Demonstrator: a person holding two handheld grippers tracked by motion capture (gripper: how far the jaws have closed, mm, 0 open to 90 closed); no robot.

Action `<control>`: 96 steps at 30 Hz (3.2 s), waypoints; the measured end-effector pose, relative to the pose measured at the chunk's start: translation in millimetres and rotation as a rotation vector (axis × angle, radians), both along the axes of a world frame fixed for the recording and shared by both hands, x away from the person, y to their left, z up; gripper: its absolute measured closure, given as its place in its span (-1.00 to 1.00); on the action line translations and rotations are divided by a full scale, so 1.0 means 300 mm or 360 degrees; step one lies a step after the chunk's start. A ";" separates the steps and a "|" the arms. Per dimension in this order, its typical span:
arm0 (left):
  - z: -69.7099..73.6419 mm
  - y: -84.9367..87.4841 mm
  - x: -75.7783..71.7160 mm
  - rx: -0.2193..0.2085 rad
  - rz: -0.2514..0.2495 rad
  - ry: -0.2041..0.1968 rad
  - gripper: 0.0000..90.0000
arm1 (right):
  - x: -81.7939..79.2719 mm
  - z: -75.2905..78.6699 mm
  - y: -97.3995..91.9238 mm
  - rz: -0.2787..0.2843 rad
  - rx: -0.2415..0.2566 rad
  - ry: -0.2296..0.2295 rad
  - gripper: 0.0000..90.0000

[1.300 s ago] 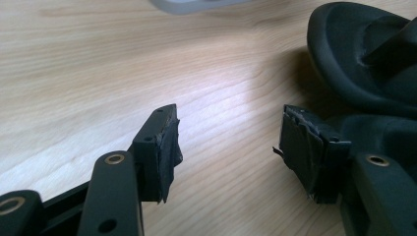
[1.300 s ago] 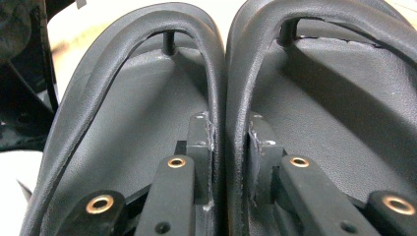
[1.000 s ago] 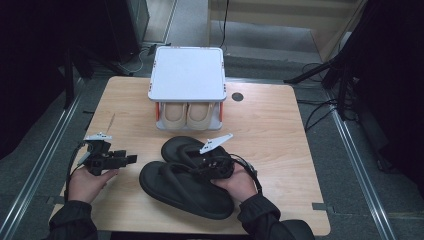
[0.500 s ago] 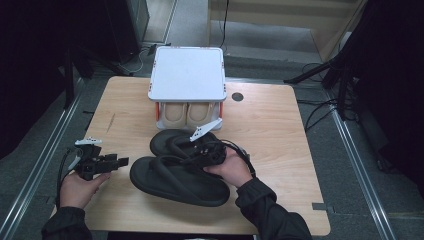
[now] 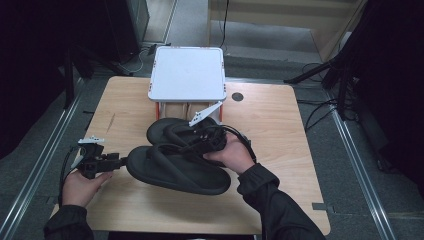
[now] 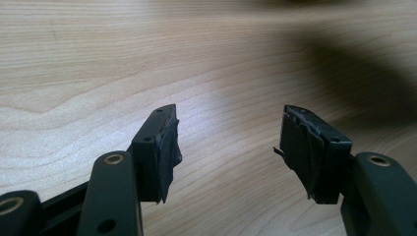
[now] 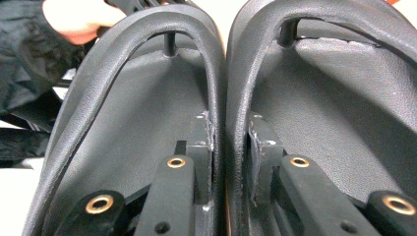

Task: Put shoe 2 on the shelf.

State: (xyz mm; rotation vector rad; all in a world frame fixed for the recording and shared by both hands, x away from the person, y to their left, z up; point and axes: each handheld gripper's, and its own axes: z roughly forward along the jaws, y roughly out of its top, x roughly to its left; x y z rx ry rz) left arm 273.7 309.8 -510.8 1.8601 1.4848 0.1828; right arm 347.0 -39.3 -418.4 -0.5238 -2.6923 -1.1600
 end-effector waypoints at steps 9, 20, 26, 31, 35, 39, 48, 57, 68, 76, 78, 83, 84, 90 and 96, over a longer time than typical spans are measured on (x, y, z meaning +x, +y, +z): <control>0.000 -0.004 0.006 -0.0018 -0.0013 0.0005 -0.12 | 0.014 0.091 -0.014 -0.0017 0.0034 -0.0029 0.70; 0.002 0.010 0.003 -0.0039 0.0015 0.0004 -0.12 | 0.035 0.232 -0.014 -0.0015 0.0086 -0.0091 0.69; 0.000 0.005 0.005 -0.0037 -0.0002 0.0008 -0.12 | 0.091 0.291 -0.006 -0.0125 0.0041 -0.0122 0.69; -0.001 0.006 0.007 -0.0044 0.0000 0.0005 -0.12 | 0.195 0.323 -0.001 -0.0336 0.0005 -0.0122 0.70; 0.000 0.007 0.005 -0.0051 -0.0003 0.0005 -0.12 | 0.260 0.326 0.015 -0.0504 -0.0030 -0.0147 0.69; 0.000 0.010 0.005 -0.0066 0.0006 0.0002 -0.12 | 0.308 0.321 0.031 -0.0619 -0.0046 -0.0148 0.70; 0.003 0.005 0.006 -0.0079 -0.0035 0.0018 -0.12 | 0.446 0.315 0.092 -0.0986 -0.0091 -0.0148 0.69; 0.003 0.001 0.008 -0.0111 -0.0062 0.0017 -0.12 | 0.551 0.303 0.150 -0.1377 -0.0137 -0.0153 0.69; 0.004 -0.004 0.011 -0.0147 -0.0077 0.0007 -0.12 | 0.617 0.279 0.221 -0.1746 -0.0069 -0.0095 0.68; 0.001 -0.005 0.018 -0.0155 -0.0093 0.0013 -0.12 | 0.625 0.256 0.259 -0.1902 -0.0069 -0.0138 0.67; 0.001 -0.006 0.019 -0.0155 -0.0097 0.0015 -0.12 | 0.625 0.254 0.263 -0.1907 -0.0061 -0.0151 0.66; -0.001 -0.012 0.022 -0.0149 -0.0098 0.0019 -0.12 | 0.621 0.254 0.267 -0.1908 -0.0038 -0.0156 0.51; -0.001 -0.012 0.021 -0.0150 -0.0101 0.0019 -0.12 | 0.618 0.256 0.271 -0.1905 -0.0028 -0.0148 0.46; -0.001 -0.010 0.023 -0.0148 -0.0107 0.0029 -0.12 | 0.607 0.262 0.273 -0.1892 0.0016 -0.0162 0.25; -0.001 -0.010 0.022 -0.0148 -0.0107 0.0025 -0.12 | 0.603 0.267 0.287 -0.1920 0.0058 -0.0134 0.13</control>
